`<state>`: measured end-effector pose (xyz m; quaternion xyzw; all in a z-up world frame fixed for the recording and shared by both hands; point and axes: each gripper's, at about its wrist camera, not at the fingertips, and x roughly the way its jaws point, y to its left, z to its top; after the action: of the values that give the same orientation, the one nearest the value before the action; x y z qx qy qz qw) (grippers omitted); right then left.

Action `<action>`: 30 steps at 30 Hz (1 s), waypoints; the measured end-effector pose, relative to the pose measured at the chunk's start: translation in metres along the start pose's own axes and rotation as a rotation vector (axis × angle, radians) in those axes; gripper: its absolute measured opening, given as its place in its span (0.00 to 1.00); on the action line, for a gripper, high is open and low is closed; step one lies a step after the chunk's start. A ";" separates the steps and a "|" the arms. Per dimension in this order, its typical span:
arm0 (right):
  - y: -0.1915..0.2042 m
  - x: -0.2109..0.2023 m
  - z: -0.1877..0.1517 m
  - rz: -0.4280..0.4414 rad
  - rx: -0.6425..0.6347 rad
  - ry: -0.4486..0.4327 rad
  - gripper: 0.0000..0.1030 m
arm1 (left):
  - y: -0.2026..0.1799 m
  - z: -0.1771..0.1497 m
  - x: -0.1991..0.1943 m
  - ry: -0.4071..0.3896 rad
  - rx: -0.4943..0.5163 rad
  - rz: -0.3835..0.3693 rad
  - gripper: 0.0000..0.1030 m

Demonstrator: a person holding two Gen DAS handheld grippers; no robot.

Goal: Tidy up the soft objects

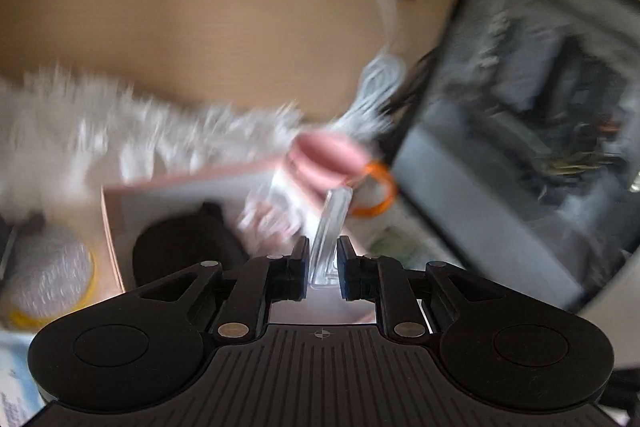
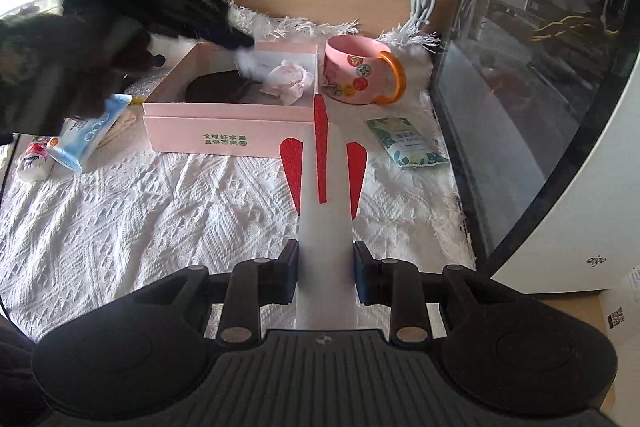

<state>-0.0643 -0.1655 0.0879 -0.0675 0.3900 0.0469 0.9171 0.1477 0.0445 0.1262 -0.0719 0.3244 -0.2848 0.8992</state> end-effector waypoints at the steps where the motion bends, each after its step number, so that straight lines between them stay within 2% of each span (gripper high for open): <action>1: -0.002 0.000 0.000 -0.002 0.005 0.004 0.27 | 0.001 0.001 0.012 0.036 -0.022 0.029 0.17; 5: -0.011 0.009 0.001 -0.018 0.032 0.039 0.27 | 0.008 -0.014 0.026 0.060 -0.020 0.110 0.17; 11: -0.011 0.029 0.024 0.025 0.029 0.060 0.27 | 0.021 -0.037 -0.014 0.047 -0.107 0.102 0.17; 14: -0.009 0.039 0.059 0.070 0.027 0.033 0.27 | 0.022 -0.056 -0.043 0.054 -0.143 0.113 0.17; 20: 0.003 0.058 0.162 0.221 0.071 -0.044 0.27 | 0.030 -0.098 -0.084 0.103 -0.232 0.124 0.17; 25: 0.030 0.117 0.205 0.290 0.103 0.023 0.27 | 0.038 -0.124 -0.111 0.112 -0.262 0.151 0.17; 27: 0.040 0.148 0.206 0.266 0.111 0.066 0.27 | 0.043 -0.133 -0.122 0.108 -0.273 0.171 0.17; 30: 0.050 0.187 0.195 0.136 0.105 0.121 0.27 | 0.052 -0.145 -0.138 0.107 -0.301 0.207 0.17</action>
<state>0.1960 -0.0783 0.0821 0.0045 0.4504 0.0846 0.8888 -0.0047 0.1726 0.0718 -0.1567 0.4165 -0.1423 0.8842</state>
